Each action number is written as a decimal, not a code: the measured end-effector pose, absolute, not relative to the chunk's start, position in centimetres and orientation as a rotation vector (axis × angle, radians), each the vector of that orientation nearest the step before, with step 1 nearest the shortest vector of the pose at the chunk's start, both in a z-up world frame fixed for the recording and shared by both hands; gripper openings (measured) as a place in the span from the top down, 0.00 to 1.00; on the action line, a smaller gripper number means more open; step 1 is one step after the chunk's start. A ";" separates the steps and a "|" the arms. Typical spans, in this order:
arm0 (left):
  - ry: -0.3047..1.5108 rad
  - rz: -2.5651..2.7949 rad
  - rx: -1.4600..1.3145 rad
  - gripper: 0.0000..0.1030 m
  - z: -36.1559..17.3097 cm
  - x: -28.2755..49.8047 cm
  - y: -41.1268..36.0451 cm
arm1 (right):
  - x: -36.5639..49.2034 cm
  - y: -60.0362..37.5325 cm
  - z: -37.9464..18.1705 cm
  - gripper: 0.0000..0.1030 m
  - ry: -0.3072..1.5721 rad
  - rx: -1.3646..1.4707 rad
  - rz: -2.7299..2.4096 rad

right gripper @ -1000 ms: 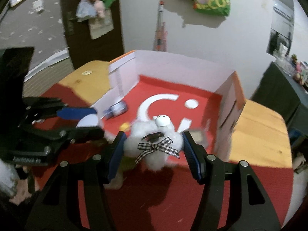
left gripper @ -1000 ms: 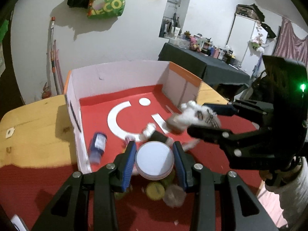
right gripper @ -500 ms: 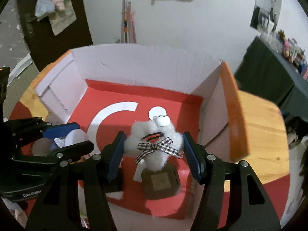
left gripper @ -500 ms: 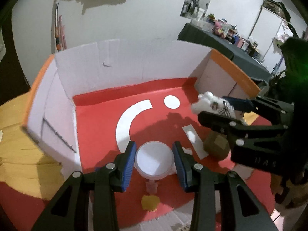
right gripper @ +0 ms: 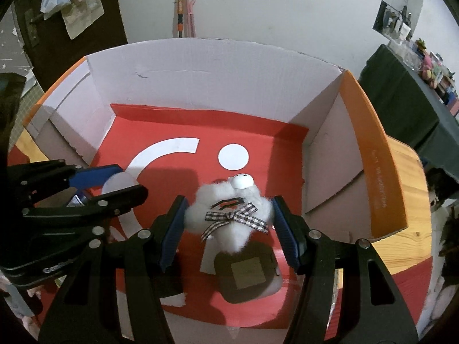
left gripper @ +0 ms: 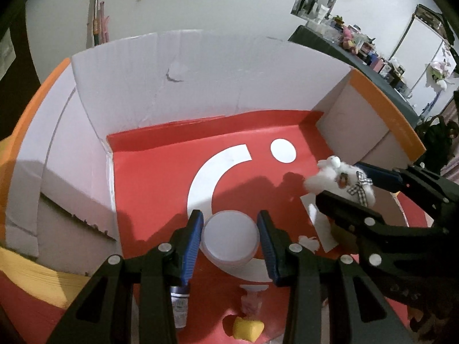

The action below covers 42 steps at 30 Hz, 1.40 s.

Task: Organize objects
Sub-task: 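Carry the white lid and plush bunny into the box with both tools, then open both tools to release the lid and bunny on the box floor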

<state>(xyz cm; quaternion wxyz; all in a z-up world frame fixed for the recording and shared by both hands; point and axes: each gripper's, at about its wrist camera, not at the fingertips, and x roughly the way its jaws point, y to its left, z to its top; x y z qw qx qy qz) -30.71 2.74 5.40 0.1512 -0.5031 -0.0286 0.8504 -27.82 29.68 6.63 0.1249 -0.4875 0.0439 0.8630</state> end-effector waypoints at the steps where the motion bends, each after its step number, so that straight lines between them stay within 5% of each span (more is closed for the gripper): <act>1: -0.085 2.440 -1.449 0.60 5.4 -30.8 2.7 | -28.0 29.7 6.6 0.44 0.126 -1.422 2.509; 42: 0.031 2.443 -1.513 0.60 4.5 -31.2 2.5 | -30.3 30.8 3.4 0.42 0.191 -1.612 2.346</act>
